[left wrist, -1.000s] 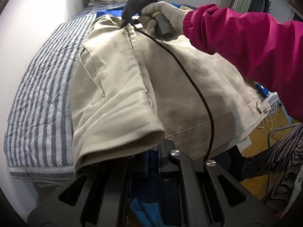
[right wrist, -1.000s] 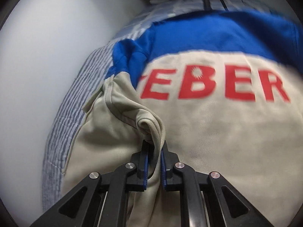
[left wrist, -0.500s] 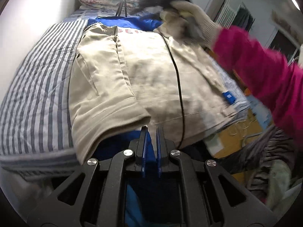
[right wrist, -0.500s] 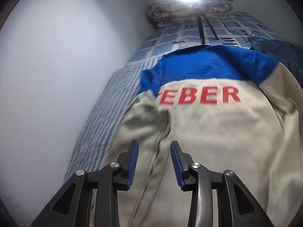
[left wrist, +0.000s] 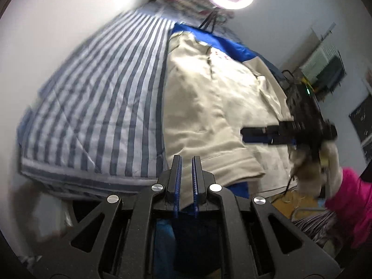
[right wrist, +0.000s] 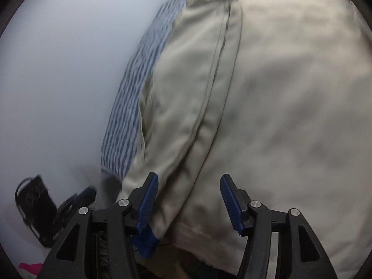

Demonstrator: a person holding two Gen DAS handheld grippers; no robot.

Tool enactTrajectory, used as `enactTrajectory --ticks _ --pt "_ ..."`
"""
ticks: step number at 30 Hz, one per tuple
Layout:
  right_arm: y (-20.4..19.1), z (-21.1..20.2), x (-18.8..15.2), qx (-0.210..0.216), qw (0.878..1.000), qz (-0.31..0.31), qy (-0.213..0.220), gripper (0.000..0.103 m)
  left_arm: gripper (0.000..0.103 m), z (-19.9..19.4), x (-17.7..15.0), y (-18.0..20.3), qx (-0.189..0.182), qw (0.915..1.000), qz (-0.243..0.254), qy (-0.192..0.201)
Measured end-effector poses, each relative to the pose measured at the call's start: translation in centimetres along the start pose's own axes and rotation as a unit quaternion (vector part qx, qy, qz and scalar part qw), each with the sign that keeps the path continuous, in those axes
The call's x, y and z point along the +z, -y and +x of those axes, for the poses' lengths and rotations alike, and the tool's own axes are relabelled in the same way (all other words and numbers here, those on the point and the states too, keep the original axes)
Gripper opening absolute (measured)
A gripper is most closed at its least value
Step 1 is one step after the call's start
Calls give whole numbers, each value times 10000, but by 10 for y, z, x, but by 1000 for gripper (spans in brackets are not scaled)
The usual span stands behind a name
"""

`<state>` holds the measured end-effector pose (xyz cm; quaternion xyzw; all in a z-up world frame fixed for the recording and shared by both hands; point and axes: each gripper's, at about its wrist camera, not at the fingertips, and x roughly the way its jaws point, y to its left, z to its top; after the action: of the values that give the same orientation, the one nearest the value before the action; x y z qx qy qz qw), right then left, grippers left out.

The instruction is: Fold large clothes

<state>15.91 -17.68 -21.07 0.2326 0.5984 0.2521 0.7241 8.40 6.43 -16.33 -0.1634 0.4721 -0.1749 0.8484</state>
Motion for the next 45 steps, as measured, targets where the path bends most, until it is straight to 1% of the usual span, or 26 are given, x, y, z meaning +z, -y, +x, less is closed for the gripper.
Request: enactTrajectory --ticks 1,3,4,5,6,7,8,10,14,16,18,20,22,24,25,26,27,29,32,35,36,38,39,40,42,45 --pt "3 6 -3 187 9997 149 -62 67 5 5 -1 -2 -11 10000 -35 -64" --pt "7 12 -6 504 9979 394 -75 67 5 15 -1 0 -36 9999 -15 -164" --pt "7 15 -6 675 9966 462 -77 66 5 19 -2 2 -25 9998 25 -185" --pt "7 18 -5 802 9955 495 -90 61 5 21 -2 5 -6 9998 85 -190" --pt "6 21 -3 844 9952 485 -125 53 5 23 -3 9 8 9997 161 -187" --pt "3 26 -2 842 9953 431 -193 24 5 24 -3 13 22 9996 225 -186" --pt "1 30 -1 858 9952 366 -286 7 5 24 -3 17 51 9994 311 -171" --pt "-8 33 -1 606 9974 234 -298 3 5 22 -3 23 105 9989 438 -123" --pt "-33 5 -9 29 9995 -298 -57 1 5 15 3 28 115 9987 506 4" --pt "-35 -8 -12 -204 9989 -425 79 1 5 21 5 31 73 9985 536 -39" --pt "-26 -2 -13 -328 9990 -304 78 1 5 37 2 38 23 9974 680 -250" --pt "-17 19 -15 -608 9978 -279 -28 1 5 57 -5 42 -5 9951 821 -551" --pt "-13 29 -16 -702 9969 -336 -71 3 5 70 -12 43 134 9932 931 -688" --pt "-12 24 -11 -584 9977 -312 -121 11 5 72 -18 45 220 9912 1123 -671" --pt "-13 18 -10 -578 9977 -343 -101 23 5 71 -20 47 250 9903 1192 -669" --pt "-19 6 -6 -670 9965 -496 101 29 5 69 -21 49 293 9894 1254 -667" --pt "-25 -4 -3 -803 9942 -665 282 29 5 67 -20 53 320 9895 1254 -648" --pt "-40 -26 8 -1011 9876 -1011 647 29 5 59 -19 56 272 9913 1182 -515" --pt "-64 -45 30 -1031 9755 -1506 1232 30 5 51 -15 66 327 9904 1319 -249" --pt "-87 -38 59 -949 9654 -1921 1485 30 5 59 -14 70 292 9897 1363 -318" --pt "-94 -29 68 -954 9623 -2044 1521 30 5 64 -15 71 290 9896 1352 -392" --pt "-104 -5 99 -1098 9561 -2304 1438 23 5 72 -17 71 284 9891 1356 -492" --pt "-105 5 108 -1153 9551 -2355 1378 21 5 75 -18 73 279 9886 1387 -523" --pt "-105 18 122 -1177 9570 -2324 1274 18 5 77 -18 73 278 9879 1428 -540" --pt "-96 30 140 -1132 9621 -2191 1160 18 5 80 -18 76 267 9863 1520 -584" --pt "-87 51 161 -1137 9636 -2145 1123 18 5 86 -19 74 213 9861 1501 -684"
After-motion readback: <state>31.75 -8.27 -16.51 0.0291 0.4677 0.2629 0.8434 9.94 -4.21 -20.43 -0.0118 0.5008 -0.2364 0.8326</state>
